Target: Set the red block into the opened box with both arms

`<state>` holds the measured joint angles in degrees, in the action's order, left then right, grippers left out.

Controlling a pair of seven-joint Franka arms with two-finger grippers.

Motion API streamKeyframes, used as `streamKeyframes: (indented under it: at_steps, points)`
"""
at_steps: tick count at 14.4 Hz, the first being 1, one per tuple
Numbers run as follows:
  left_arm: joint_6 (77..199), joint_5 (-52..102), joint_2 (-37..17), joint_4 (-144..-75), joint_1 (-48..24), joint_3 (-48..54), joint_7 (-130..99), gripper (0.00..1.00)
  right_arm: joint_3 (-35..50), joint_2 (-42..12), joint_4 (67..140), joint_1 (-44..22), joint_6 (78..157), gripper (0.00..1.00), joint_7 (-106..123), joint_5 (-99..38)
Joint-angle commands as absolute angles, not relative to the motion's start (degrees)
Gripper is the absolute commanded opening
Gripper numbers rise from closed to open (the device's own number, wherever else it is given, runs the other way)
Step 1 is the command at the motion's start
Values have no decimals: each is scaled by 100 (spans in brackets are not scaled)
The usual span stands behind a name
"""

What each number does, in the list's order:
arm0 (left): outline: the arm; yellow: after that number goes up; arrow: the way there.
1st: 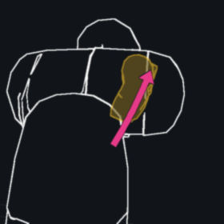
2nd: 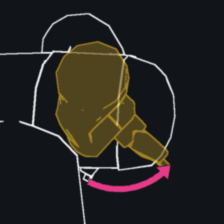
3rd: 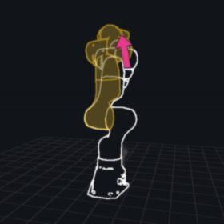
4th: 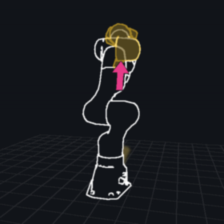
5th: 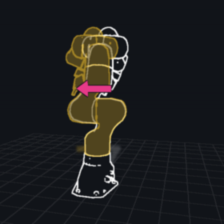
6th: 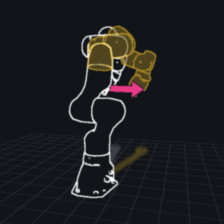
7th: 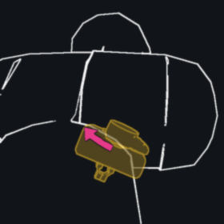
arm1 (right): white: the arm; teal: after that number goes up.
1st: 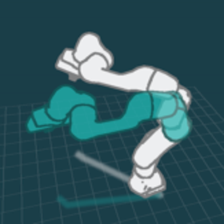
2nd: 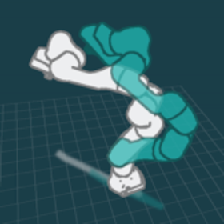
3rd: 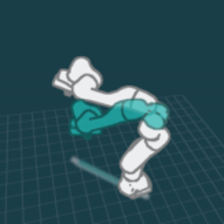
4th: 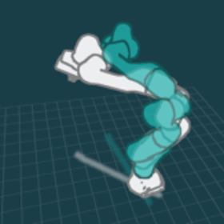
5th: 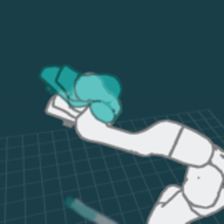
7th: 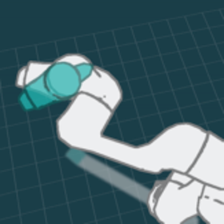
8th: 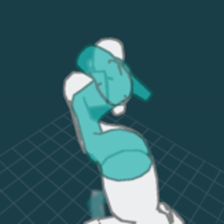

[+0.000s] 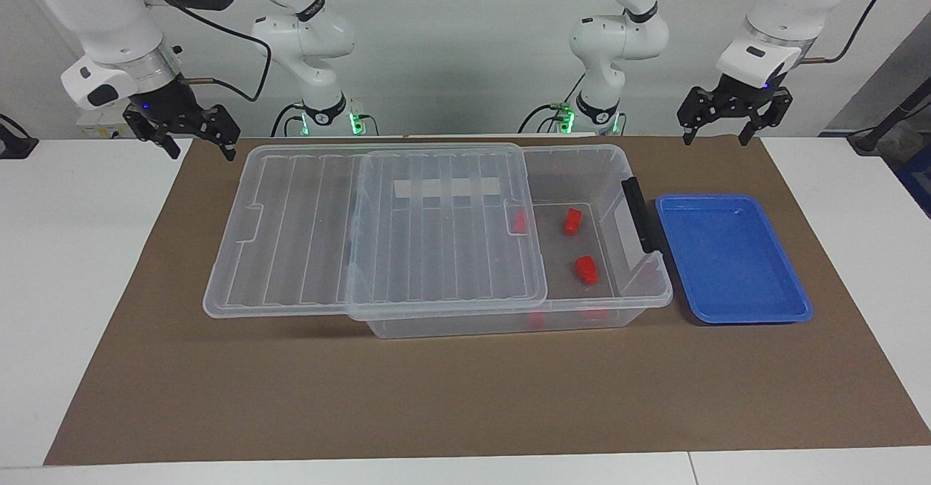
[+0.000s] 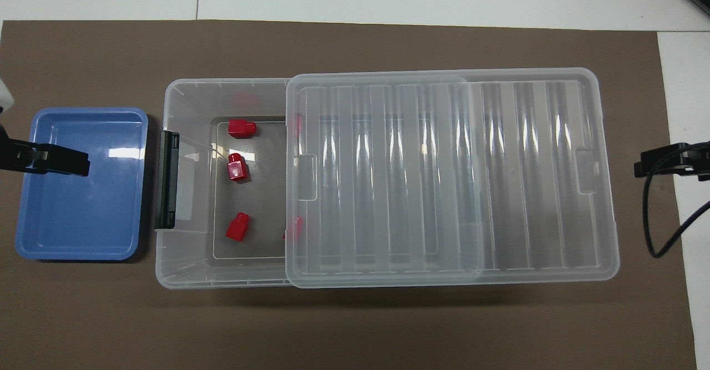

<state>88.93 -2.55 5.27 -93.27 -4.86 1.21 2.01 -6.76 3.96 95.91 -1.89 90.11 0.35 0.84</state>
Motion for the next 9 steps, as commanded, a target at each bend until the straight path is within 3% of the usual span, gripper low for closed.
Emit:
streamKeyframes:
  at_steps: [1,5,9]
  points:
    - [8956,-176,694,-9519,-439,105,255,100,-650,492,9712,-141,9044,100,9,79]
    - [8956,-176,694,-9519,-439,106,255,100,-650,501,9729,-141,9088,100,17,79]
    - [8956,-176,694,-9519,-431,105,255,100,-712,501,10150,-53,9885,100,631,236]
